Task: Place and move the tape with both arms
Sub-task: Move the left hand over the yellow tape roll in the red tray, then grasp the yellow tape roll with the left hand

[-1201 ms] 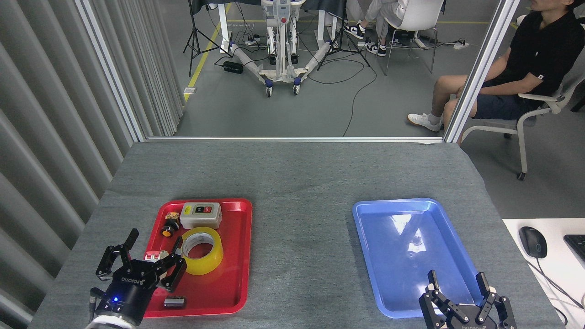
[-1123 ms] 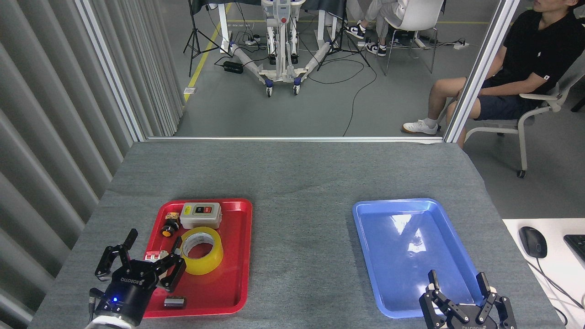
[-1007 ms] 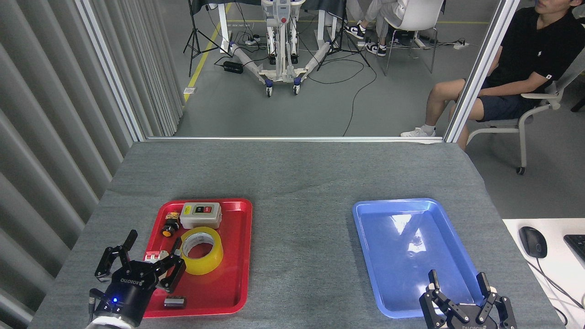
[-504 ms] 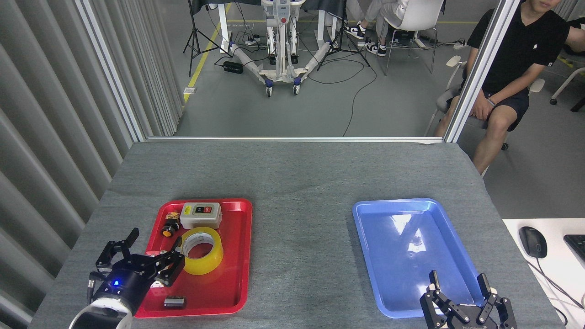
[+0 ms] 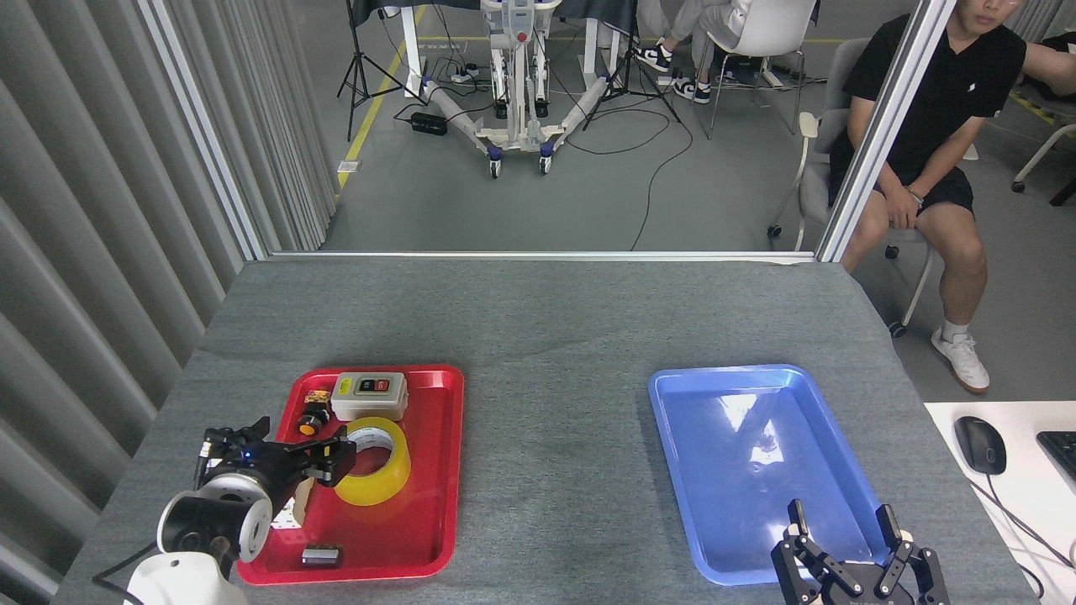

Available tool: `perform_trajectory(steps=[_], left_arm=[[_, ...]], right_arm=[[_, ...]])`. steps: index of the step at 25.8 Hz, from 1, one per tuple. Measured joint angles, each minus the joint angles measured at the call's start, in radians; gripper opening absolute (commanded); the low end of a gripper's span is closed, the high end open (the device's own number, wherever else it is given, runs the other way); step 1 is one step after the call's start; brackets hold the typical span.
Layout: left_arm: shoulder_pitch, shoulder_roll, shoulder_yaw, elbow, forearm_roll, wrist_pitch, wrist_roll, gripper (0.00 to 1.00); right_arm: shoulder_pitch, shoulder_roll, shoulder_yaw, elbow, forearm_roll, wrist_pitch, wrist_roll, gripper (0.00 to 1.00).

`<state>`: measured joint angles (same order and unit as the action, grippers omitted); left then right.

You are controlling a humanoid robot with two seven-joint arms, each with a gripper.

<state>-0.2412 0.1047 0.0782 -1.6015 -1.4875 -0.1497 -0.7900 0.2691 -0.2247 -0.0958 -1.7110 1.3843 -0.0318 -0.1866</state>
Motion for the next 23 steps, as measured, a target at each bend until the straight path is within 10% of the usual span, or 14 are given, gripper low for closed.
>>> perform_trajectory(steps=[23], left_arm=[[-0.356, -0.026, -0.158, 0.495, -0.123, 0.034, -0.074, 0.99]], right_arm=[[-0.005, -0.003, 0.002, 0.012, 0.006, -0.004, -0.001, 1.00]])
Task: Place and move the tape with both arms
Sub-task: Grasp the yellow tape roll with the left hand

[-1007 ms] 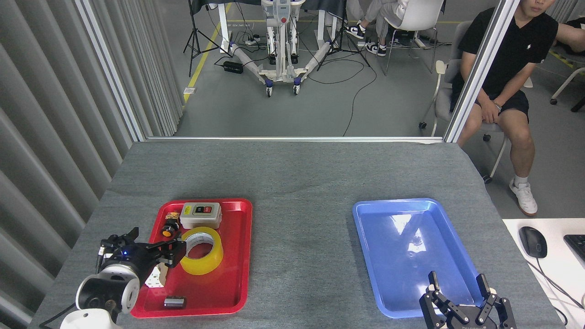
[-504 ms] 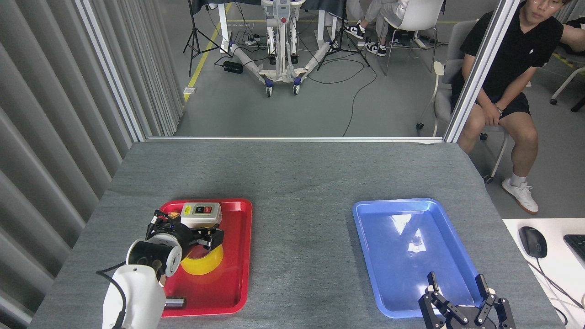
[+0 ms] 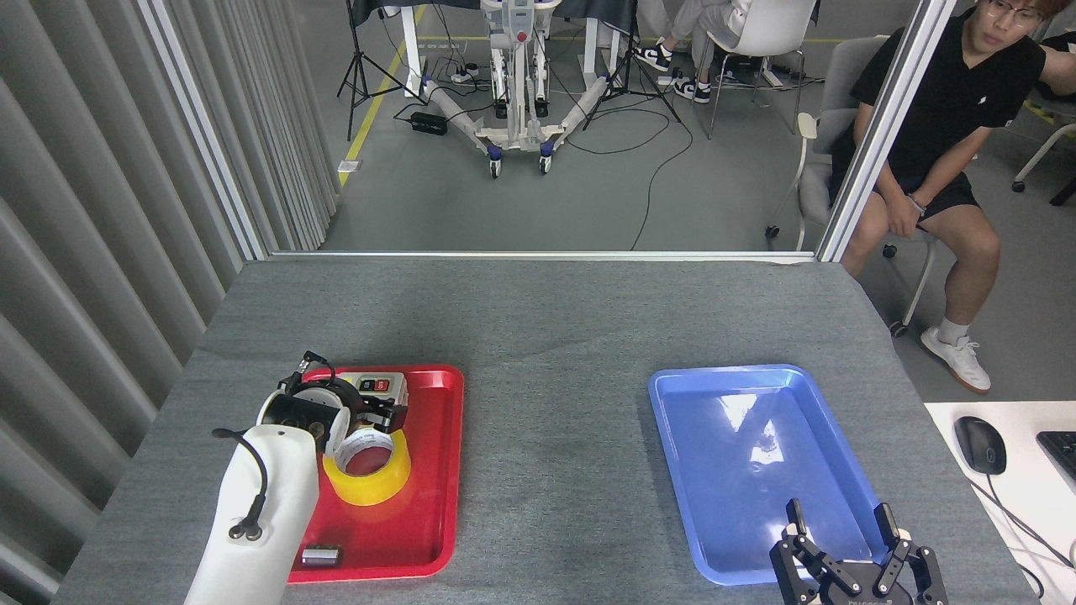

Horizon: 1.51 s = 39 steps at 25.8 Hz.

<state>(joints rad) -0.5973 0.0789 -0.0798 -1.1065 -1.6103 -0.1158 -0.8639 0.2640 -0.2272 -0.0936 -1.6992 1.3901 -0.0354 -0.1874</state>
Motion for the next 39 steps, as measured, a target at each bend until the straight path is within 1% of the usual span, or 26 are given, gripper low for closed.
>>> perform_trajectory(steps=[4, 10, 17, 20, 23, 26, 34, 36, 37, 38, 39], left_arm=[[-0.002, -0.002, 0.002, 0.015, 0.009, 0.056, -0.011, 0.99], [-0.001, -0.007, 0.003, 0.037, 0.039, 0.181, -0.064, 0.99], [-0.004, 0.000, 0.003, 0.061, 0.057, 0.206, -0.083, 0.98], [-0.011, 0.000, 0.003, 0.068, 0.061, 0.206, -0.121, 0.98], [-0.032, 0.001, 0.003, 0.090, 0.063, 0.195, -0.167, 0.98], [-0.051, 0.002, 0.003, 0.119, 0.065, 0.165, -0.187, 0.98], [-0.063, 0.010, 0.003, 0.140, 0.061, 0.007, -0.195, 0.96], [-0.063, 0.023, 0.002, 0.144, 0.060, -0.010, -0.195, 0.88], [-0.063, 0.029, 0.002, 0.147, 0.060, -0.019, -0.195, 0.88], [-0.062, 0.035, 0.002, 0.154, 0.059, -0.032, -0.195, 0.84], [-0.062, 0.038, 0.002, 0.161, 0.059, -0.042, -0.195, 0.83]], right_arm=[[-0.001, 0.001, 0.000, 0.002, 0.000, 0.000, 0.000, 1.00], [-0.002, 0.002, 0.000, 0.007, 0.001, 0.002, 0.000, 1.00], [-0.002, 0.003, 0.000, 0.007, 0.001, 0.003, 0.000, 1.00], [-0.002, 0.003, 0.001, 0.007, 0.001, 0.003, -0.003, 1.00], [-0.002, 0.002, 0.001, 0.007, 0.001, 0.003, -0.005, 1.00], [-0.002, 0.002, 0.001, 0.007, 0.001, 0.003, -0.002, 1.00], [-0.001, 0.002, 0.001, 0.007, 0.001, 0.003, 0.001, 1.00], [0.000, 0.002, 0.002, 0.007, 0.001, 0.003, 0.001, 1.00], [0.000, 0.002, 0.002, 0.007, 0.001, 0.003, 0.001, 1.00], [0.000, 0.002, 0.002, 0.007, 0.001, 0.003, 0.001, 1.00], [0.000, 0.002, 0.002, 0.007, 0.001, 0.003, 0.001, 1.00]])
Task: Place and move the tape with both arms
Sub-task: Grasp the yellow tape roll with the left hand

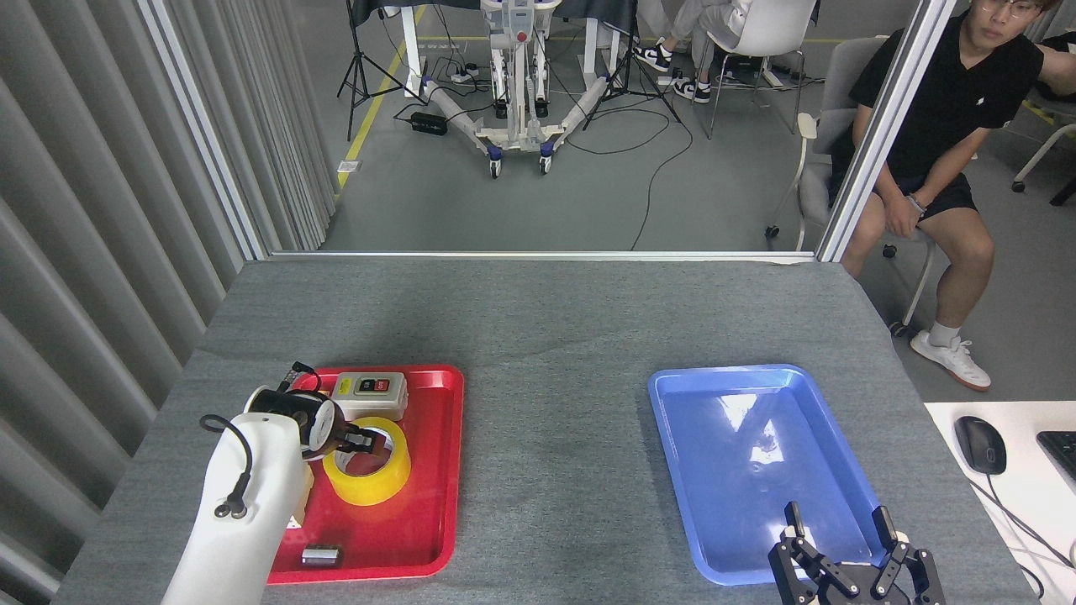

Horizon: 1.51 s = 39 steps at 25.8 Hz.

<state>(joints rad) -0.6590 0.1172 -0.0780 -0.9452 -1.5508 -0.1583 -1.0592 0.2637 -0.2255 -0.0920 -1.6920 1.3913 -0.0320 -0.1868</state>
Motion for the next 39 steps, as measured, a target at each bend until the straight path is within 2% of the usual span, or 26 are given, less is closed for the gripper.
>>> perform_trajectory(steps=[7, 11, 14, 20, 24, 29, 34, 39], left_arm=[[-0.012, 0.009, 0.000, 0.076, 0.002, -0.027, 0.009, 0.84], [-0.020, 0.009, 0.000, 0.095, 0.005, -0.042, 0.019, 0.79], [-0.025, 0.007, 0.001, 0.099, 0.006, -0.060, 0.023, 0.73], [-0.037, -0.002, 0.001, 0.113, 0.007, -0.069, 0.023, 0.72], [-0.052, -0.005, 0.001, 0.142, 0.008, -0.070, 0.026, 0.59], [-0.060, -0.005, 0.000, 0.165, 0.008, -0.070, 0.027, 0.56], [-0.074, -0.006, -0.003, 0.197, 0.008, -0.069, 0.042, 0.44], [-0.090, -0.005, -0.003, 0.228, 0.007, -0.066, 0.052, 0.25]], right_arm=[[0.000, 0.000, 0.000, 0.000, 0.000, 0.000, 0.000, 1.00], [0.000, -0.001, 0.000, 0.000, 0.000, 0.000, 0.000, 1.00], [0.000, -0.001, 0.000, 0.000, 0.000, 0.000, 0.002, 1.00], [0.001, -0.001, 0.000, 0.000, 0.000, -0.001, 0.003, 1.00], [0.002, 0.000, 0.000, 0.000, 0.000, -0.003, 0.001, 1.00], [0.001, -0.001, 0.000, 0.001, 0.001, -0.003, 0.000, 1.00], [0.000, 0.000, 0.000, 0.003, 0.002, -0.003, -0.001, 1.00], [-0.001, 0.000, 0.000, 0.005, 0.002, -0.003, -0.001, 1.00]])
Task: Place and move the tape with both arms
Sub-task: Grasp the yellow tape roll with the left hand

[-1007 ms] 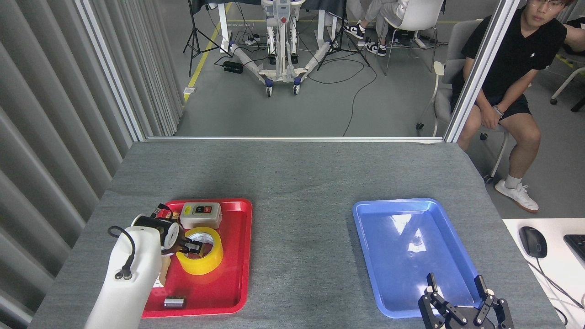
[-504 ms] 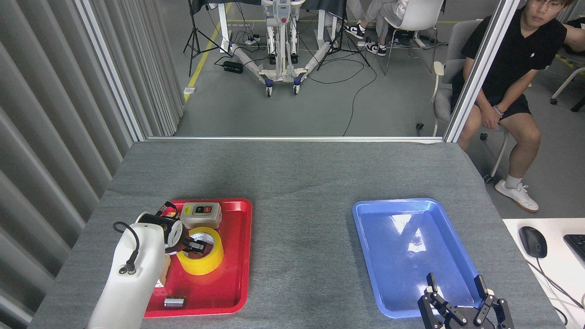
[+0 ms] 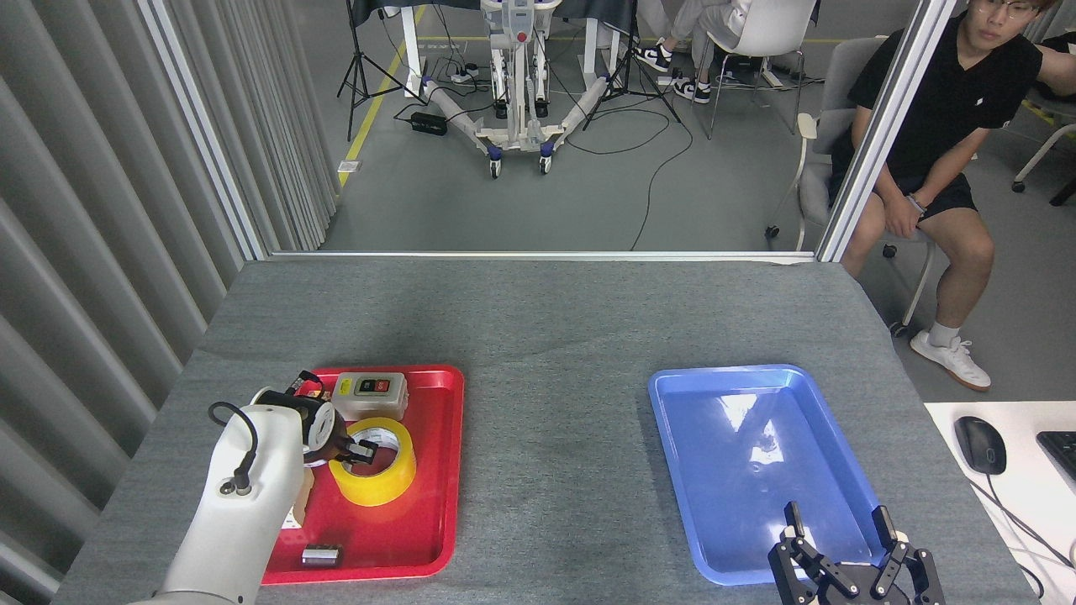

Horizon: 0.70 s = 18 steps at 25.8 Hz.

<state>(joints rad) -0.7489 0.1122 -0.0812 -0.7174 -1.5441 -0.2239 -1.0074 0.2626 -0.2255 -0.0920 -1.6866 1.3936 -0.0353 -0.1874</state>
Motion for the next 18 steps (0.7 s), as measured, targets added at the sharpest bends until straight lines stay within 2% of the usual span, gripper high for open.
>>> perform_trajectory(steps=[6, 18], left_arm=[[-0.012, 0.001, 0.000, 0.013, 0.001, -0.004, 0.005, 0.02], [-0.037, 0.013, 0.000, 0.014, 0.030, -0.004, -0.006, 0.00]], right_arm=[[-0.001, 0.000, 0.000, 0.001, 0.000, 0.001, 0.000, 1.00], [0.000, 0.002, 0.000, 0.001, -0.001, 0.003, -0.002, 1.00]])
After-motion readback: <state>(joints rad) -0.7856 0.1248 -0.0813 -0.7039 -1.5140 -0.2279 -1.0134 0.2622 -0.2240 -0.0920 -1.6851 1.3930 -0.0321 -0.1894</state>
